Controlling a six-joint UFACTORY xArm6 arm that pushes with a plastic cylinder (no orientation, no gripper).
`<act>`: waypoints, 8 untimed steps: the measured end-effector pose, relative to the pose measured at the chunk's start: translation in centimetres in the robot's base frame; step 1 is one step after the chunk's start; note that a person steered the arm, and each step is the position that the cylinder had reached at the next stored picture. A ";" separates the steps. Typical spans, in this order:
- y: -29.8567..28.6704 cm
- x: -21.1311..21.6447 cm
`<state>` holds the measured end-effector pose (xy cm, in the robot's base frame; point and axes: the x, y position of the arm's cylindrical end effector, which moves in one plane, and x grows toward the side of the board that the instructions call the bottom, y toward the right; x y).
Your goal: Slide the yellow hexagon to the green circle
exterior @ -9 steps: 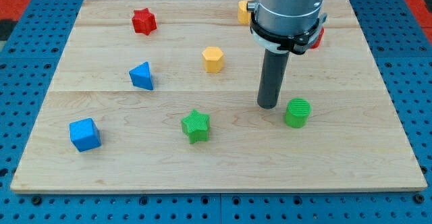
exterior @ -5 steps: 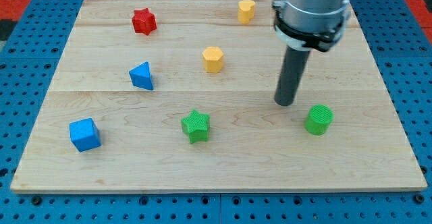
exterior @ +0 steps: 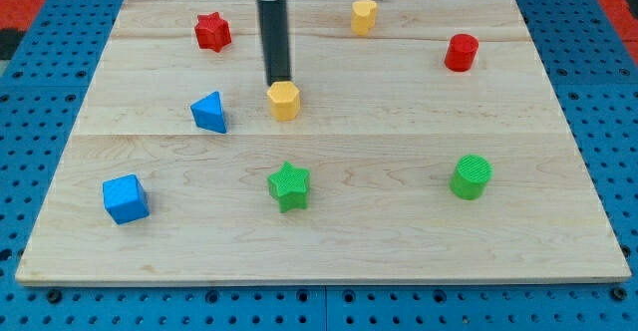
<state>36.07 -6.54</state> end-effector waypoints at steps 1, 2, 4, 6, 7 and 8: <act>-0.4 1.5; 2.1 3.3; 0.8 8.7; 2.4 9.6; 3.2 9.2; 3.4 8.0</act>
<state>44.03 -3.18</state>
